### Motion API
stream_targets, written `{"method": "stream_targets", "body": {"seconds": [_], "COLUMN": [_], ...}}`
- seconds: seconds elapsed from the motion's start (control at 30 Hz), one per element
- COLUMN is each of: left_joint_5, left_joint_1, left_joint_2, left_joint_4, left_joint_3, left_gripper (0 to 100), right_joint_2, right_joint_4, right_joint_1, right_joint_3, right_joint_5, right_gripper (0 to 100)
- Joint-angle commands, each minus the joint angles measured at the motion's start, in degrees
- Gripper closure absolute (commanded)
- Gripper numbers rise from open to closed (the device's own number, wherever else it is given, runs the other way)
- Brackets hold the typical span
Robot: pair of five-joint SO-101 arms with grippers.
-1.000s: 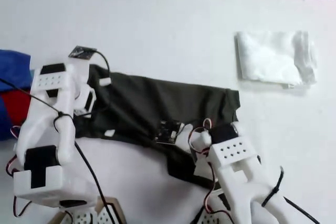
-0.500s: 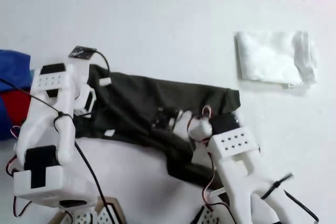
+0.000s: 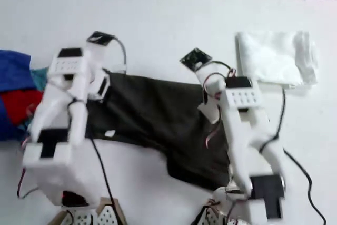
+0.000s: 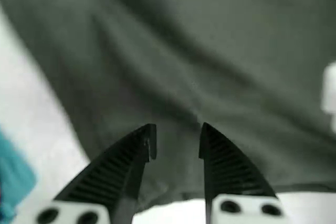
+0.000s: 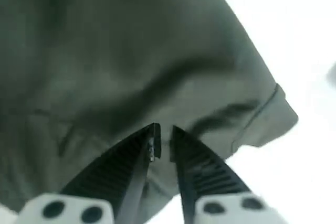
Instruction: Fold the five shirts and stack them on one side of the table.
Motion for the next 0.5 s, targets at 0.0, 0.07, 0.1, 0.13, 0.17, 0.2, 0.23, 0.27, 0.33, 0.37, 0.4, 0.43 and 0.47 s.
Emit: {"method": "stream_targets", "body": {"seconds": [0.0,0.07,0.1,0.13,0.17,0.2,0.23,0.27,0.33,0.37,0.4,0.43,0.47], "left_joint_5": [0.4,0.4,0.4,0.4,0.4,0.4,0.4,0.4,0.4,0.2,0.0,0.0,0.0], "left_joint_1": [1.9,1.8,1.5,1.1,0.3,-0.4,-1.1,-1.8,-2.8,-3.3,-4.0,-4.7,-5.7], "left_joint_2": [12.0,19.2,22.5,25.7,28.9,31.9,34.9,37.6,42.5,44.9,47.1,49.0,50.5], "left_joint_4": [5.9,9.8,11.7,13.2,14.7,16.0,17.4,19.1,22.6,24.2,25.1,25.4,25.5], "left_joint_3": [-14.7,-22.4,-26.1,-29.7,-33.4,-37.4,-41.5,-45.8,-54.6,-58.9,-62.6,-65.7,-67.9], "left_gripper": [84,84,84,84,84,84,84,84,84,84,84,84,84], "right_joint_2": [8.9,13.1,15.1,17.0,18.9,20.7,22.7,24.7,28.7,30.7,32.9,35.1,37.3], "right_joint_4": [-1.2,-1.2,-1.1,-1.1,-1.1,-1.1,-1.1,-1.1,-1.1,-1.1,-1.1,-0.7,0.2], "right_joint_1": [1.5,2.7,3.6,4.3,4.8,5.1,5.1,5.1,4.7,4.3,3.9,3.6,3.4], "right_joint_3": [-7.2,-10.0,-11.3,-12.6,-14.0,-15.5,-17.1,-19.1,-23.2,-25.7,-28.3,-30.9,-34.1], "right_joint_5": [-1.6,-1.6,-1.6,-1.6,-1.6,-1.6,-1.6,-1.6,-1.6,-1.6,-1.6,-1.6,-1.6], "right_gripper": [98.1,97.8,97.9,97.9,97.9,97.9,97.9,97.9,97.9,97.9,97.9,97.9,97.9]}}
